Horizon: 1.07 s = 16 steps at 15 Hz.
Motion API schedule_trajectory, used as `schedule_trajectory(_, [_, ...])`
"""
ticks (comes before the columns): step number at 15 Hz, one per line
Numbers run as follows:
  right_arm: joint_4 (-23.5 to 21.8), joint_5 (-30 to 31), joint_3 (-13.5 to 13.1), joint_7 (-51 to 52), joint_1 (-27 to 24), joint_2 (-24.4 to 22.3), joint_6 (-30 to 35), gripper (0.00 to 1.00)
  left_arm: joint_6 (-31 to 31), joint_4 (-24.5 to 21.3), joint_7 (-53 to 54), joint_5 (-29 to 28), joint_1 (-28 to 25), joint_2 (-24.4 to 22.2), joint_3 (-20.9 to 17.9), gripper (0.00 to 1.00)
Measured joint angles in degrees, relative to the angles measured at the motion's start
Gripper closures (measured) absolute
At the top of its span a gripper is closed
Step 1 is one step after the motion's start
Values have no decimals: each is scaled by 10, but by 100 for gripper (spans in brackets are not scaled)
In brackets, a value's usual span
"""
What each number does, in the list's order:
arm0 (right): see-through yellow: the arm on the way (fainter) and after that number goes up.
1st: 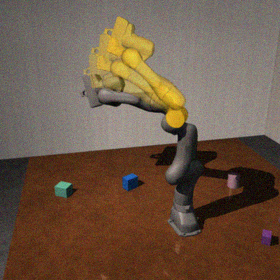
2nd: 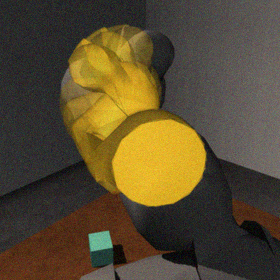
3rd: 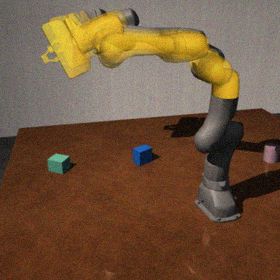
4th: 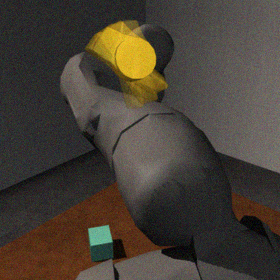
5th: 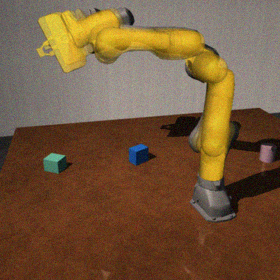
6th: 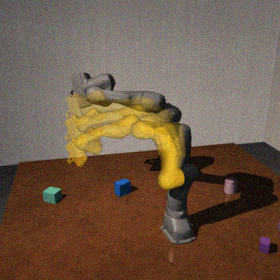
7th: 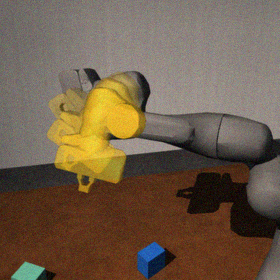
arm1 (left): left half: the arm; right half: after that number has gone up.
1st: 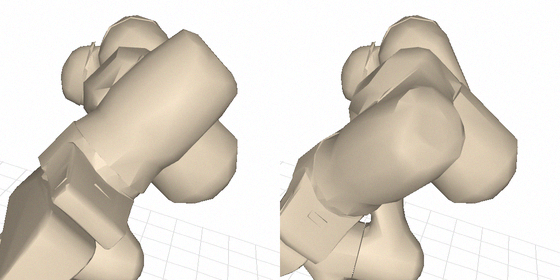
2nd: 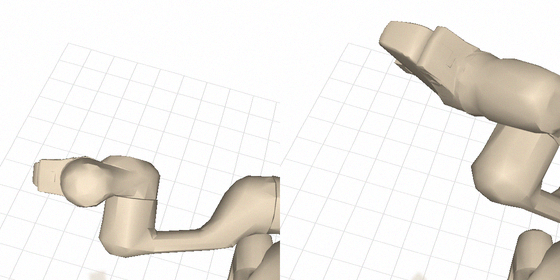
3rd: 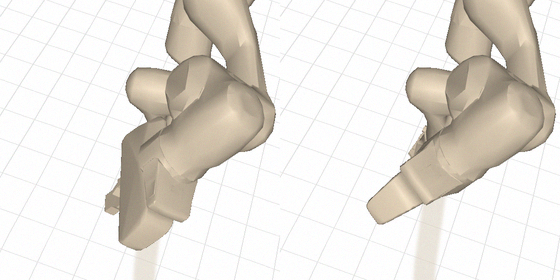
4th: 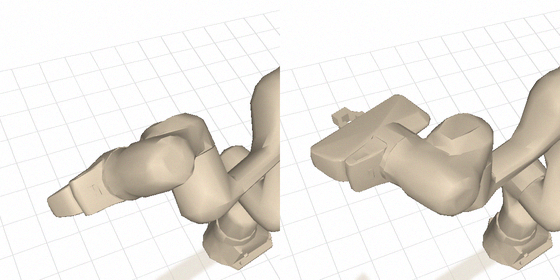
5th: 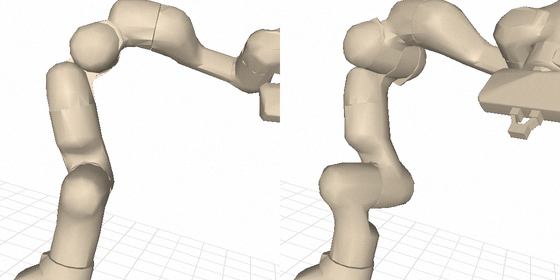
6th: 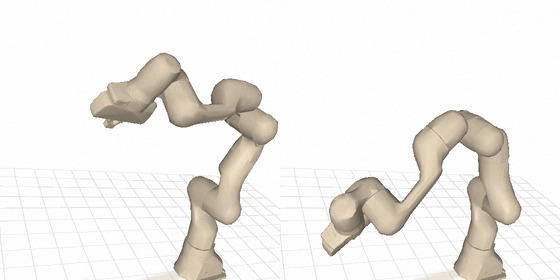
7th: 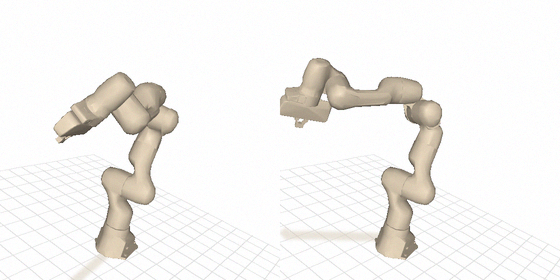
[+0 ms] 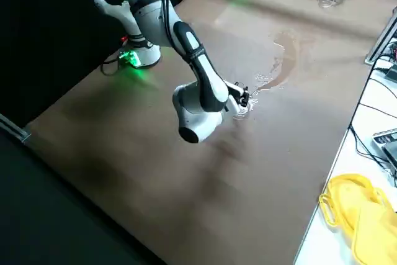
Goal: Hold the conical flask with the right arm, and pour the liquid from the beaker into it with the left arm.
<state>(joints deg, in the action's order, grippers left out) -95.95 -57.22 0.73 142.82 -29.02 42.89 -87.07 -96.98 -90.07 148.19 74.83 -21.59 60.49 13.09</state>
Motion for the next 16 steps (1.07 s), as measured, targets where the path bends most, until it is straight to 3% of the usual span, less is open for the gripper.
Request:
schedule_trajectory(1, [0, -1, 0, 1, 0, 1, 1, 61, -1, 0, 0, 1, 1, 0, 0, 0])
schedule_trajectory(8, [3, -5, 2, -7, 15, 2, -1, 61, -6, 0, 0, 9, 10, 1, 0, 1])
schedule_trajectory(16, [9, -136, 7, -29, 111, 2, -12, 61, -8, 9, -8, 9, 32, -2, 1, 4])
